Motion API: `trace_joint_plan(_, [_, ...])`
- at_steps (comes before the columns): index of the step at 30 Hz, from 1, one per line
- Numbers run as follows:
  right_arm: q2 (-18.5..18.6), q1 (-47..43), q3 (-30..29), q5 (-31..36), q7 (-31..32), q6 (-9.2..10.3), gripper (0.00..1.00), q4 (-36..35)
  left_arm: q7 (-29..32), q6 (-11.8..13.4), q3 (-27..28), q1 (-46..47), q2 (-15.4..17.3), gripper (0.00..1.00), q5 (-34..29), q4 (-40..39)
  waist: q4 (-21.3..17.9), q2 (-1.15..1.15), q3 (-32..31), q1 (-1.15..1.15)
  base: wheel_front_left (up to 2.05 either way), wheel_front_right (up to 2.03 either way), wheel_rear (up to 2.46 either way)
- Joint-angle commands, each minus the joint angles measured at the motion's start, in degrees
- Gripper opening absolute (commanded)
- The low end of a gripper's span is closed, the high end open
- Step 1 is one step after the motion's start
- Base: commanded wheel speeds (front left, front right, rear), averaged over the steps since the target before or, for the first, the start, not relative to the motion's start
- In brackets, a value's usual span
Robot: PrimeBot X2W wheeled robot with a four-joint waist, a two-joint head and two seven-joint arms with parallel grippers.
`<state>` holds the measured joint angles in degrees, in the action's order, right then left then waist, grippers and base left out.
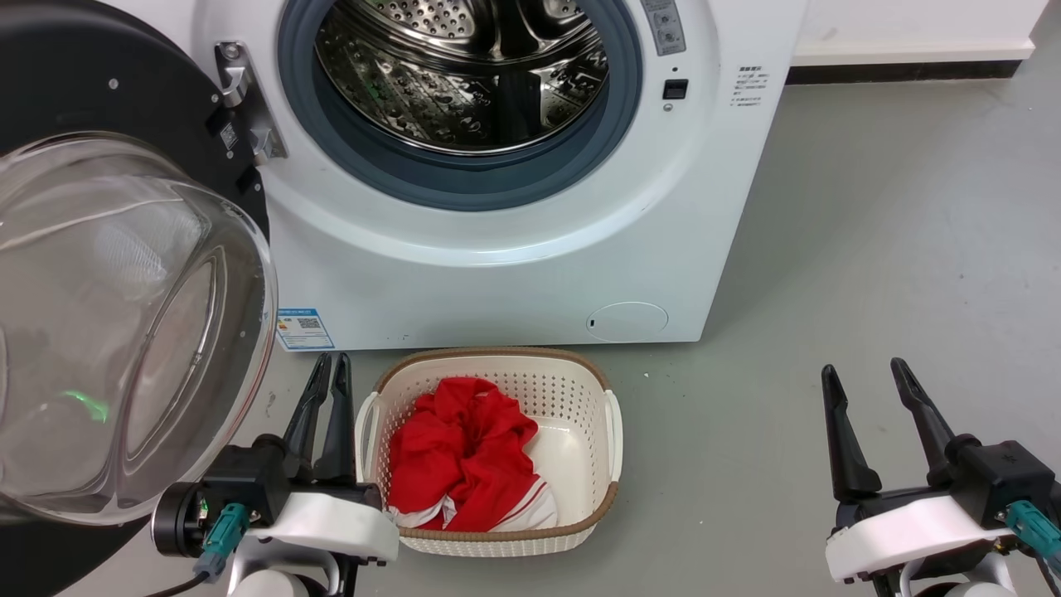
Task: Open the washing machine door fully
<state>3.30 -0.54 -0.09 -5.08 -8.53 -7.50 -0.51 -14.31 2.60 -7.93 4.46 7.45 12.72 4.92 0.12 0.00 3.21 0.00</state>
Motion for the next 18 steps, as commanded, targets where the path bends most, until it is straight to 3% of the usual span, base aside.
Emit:
trace_joint_plan(1, [-0.12, -0.12, 0.06, -0.40, 0.05, 0.03, 1.00, -0.25, -0.14, 0.38, -0.07, -0.67, -0.04, 0.75, -0.23, -0.28, -0.27, 0.00, -0.10, 0.00, 0.00, 0.00, 0.00])
trace_joint_plan(2, [-0.14, -0.13, 0.09, -0.47, 0.07, 0.03, 1.00, -0.29, -0.12, 0.46, -0.06, -0.73, 0.01, 1.00, -0.21, -0.40, -0.39, 0.00, -0.12, 0.00, 0.00, 0.00, 0.00])
trace_joint_plan(18, [-0.43, -1.43, 0.05, -0.94, 0.28, 0.03, 1.00, -0.52, 0.37, 2.60, -0.70, -3.08, 0.35, 1.00, -0.79, -1.37, 0.09, 0.00, -1.25, 0.00, 0.00, 0.00, 0.00])
